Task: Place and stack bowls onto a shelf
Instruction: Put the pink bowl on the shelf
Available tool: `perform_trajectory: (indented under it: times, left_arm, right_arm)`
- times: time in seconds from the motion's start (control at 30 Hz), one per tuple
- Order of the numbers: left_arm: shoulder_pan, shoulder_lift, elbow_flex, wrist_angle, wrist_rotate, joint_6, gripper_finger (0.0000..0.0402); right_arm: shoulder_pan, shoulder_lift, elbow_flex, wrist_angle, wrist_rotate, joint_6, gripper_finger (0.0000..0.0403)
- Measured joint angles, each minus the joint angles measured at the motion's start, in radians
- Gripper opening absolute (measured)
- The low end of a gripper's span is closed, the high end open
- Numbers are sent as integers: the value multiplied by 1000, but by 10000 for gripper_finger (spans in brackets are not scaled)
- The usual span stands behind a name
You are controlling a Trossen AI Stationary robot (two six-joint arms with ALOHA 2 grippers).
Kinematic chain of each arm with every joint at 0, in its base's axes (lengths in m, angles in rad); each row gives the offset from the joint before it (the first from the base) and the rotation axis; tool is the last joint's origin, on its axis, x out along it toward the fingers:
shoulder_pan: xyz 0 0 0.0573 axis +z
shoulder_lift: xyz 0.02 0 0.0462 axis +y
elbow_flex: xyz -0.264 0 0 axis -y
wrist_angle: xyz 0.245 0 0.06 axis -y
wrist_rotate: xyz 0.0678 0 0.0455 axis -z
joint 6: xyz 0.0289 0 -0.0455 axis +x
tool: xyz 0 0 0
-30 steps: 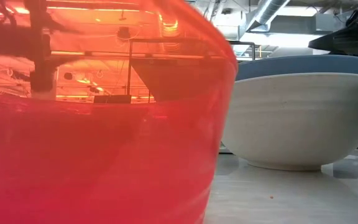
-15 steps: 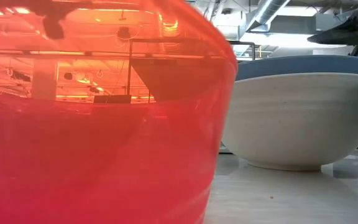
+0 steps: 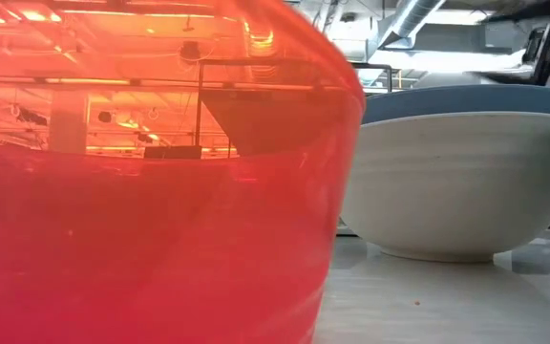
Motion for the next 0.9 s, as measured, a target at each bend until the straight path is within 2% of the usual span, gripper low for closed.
perform_trajectory:
  times: [0.27,0.47,0.57,0.73,0.9]
  left_arm:
    - [0,4,159,-254,-16,28,210]
    - [0,4,168,-384,2,-35,210]
    - [0,3,169,-520,53,-83,210]
    - [0,38,168,-849,154,-121,210]
    - [-1,114,168,-1073,244,-38,210]
  right_arm:
    - [0,0,72,41,-3,-2,294]
    - [2,1,186,20,-80,-89,294]
    - [2,23,275,-98,-106,-126,294]
    - [2,100,422,-396,-107,-134,294]
    - [-1,190,490,-539,-99,-134,294]
